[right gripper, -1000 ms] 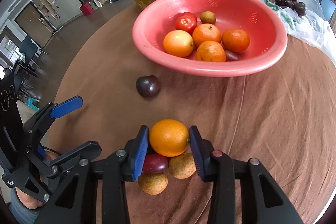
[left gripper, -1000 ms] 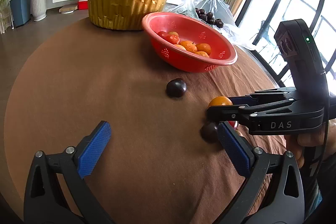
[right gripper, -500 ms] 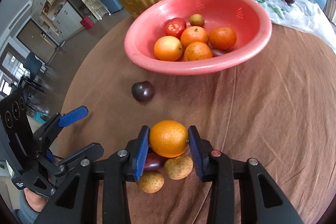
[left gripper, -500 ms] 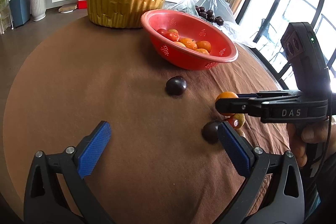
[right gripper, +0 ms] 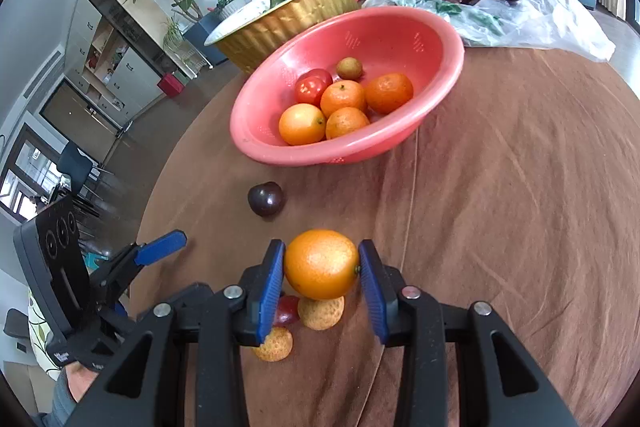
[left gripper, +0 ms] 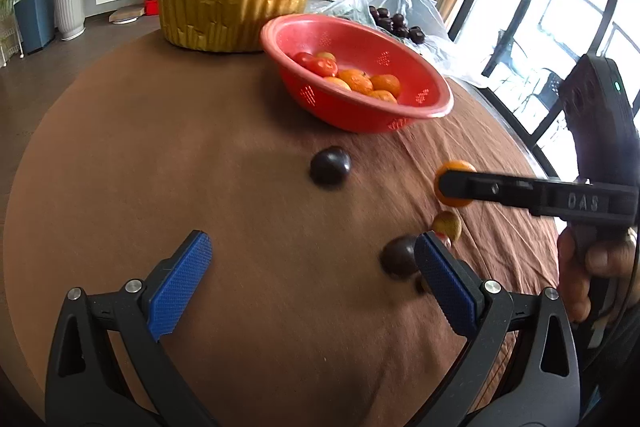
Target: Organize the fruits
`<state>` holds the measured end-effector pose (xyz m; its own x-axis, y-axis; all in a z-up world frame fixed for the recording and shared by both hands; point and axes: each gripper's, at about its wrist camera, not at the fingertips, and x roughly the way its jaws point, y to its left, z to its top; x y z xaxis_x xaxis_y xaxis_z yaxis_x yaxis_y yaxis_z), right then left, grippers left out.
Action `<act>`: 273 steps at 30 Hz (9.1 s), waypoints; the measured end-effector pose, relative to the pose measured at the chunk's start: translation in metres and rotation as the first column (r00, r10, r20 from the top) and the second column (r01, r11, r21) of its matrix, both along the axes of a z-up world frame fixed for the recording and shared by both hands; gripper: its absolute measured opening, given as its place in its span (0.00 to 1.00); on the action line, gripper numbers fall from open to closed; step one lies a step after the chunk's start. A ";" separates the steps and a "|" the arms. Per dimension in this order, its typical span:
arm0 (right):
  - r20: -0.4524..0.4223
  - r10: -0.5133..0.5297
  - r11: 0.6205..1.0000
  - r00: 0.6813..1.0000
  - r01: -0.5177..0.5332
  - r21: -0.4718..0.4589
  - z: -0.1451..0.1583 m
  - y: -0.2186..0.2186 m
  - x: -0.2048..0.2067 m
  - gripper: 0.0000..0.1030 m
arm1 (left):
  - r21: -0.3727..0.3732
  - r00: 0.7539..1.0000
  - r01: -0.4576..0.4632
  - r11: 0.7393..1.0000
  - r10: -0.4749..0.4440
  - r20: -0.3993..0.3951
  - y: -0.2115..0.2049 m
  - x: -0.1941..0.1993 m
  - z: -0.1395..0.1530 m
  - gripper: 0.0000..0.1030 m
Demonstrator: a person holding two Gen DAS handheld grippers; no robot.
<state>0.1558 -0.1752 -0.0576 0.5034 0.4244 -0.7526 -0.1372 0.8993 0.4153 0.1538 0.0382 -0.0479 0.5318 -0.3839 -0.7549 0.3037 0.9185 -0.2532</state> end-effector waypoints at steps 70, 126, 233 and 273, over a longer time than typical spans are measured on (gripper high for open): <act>0.150 -0.057 0.998 0.987 0.057 0.007 0.025 -0.021 -0.013 0.39 | 0.124 0.989 0.108 0.986 -0.120 0.088 -0.036 0.052 0.040 0.25; 0.066 0.032 0.946 0.997 -0.009 -0.323 0.020 0.013 0.150 0.49 | 0.180 0.981 0.159 0.971 -0.175 0.080 -0.090 0.134 0.018 0.62; 0.104 -0.097 0.992 0.990 0.104 -0.066 -0.007 -0.004 -0.082 0.31 | 0.294 0.804 0.582 0.758 -0.590 -0.070 -0.087 -0.011 -0.014 0.26; 0.203 -0.019 0.986 0.979 0.052 -0.160 0.080 -0.007 0.036 0.31 | 0.123 0.962 0.219 0.968 -0.236 0.140 -0.049 0.096 0.075 0.23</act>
<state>0.1919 -0.1822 0.0220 0.6636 0.2827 -0.6926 -0.1691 0.9586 0.2292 0.2494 -0.0109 0.0273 0.5515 -0.4312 -0.7141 0.5354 0.8394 -0.0935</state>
